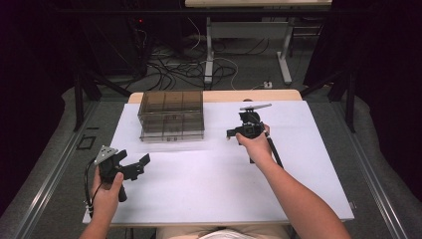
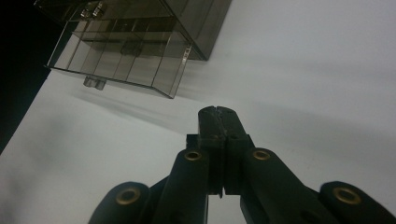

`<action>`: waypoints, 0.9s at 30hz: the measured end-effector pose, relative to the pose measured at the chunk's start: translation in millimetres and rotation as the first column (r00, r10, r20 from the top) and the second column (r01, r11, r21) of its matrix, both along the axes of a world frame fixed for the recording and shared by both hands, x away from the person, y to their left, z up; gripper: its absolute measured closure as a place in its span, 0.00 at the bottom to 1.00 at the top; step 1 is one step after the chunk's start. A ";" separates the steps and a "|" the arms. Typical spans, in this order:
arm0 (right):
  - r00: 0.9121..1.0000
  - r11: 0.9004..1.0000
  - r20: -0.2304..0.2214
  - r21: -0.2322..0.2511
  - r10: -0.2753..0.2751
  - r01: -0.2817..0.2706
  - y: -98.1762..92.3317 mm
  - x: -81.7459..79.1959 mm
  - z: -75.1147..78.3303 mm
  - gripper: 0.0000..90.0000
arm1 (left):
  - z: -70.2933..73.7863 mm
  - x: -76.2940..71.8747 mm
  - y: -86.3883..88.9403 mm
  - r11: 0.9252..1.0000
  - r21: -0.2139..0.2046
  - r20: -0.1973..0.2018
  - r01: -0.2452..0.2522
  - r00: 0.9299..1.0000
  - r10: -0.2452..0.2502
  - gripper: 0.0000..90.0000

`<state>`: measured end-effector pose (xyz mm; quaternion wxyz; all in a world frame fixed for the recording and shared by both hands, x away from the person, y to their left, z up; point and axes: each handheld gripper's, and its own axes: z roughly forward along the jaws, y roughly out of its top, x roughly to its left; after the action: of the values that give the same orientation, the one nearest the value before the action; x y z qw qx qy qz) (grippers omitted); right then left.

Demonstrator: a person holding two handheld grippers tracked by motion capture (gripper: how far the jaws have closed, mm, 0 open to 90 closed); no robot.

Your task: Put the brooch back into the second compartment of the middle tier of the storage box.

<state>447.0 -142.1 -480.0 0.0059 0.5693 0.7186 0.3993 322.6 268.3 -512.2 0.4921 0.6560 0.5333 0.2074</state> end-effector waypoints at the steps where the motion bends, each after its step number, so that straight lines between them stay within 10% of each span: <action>1: 1.000 1.000 0.004 0.002 -0.001 0.001 1.7 0.5 0.5 1.00 | 0.0 0.0 0.1 1.000 0.000 0.000 0.000 1.000 0.000 0.04; 27: 0.998 0.999 0.043 0.035 0.034 -0.036 44.2 7.6 11.1 1.00 | -1.5 2.2 0.5 1.000 -0.002 -0.004 0.002 1.000 -0.002 0.04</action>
<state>454.6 -98.0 -468.9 0.0042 0.5479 0.7210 0.4241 324.7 268.9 -513.6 0.4919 0.6564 0.5340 0.2049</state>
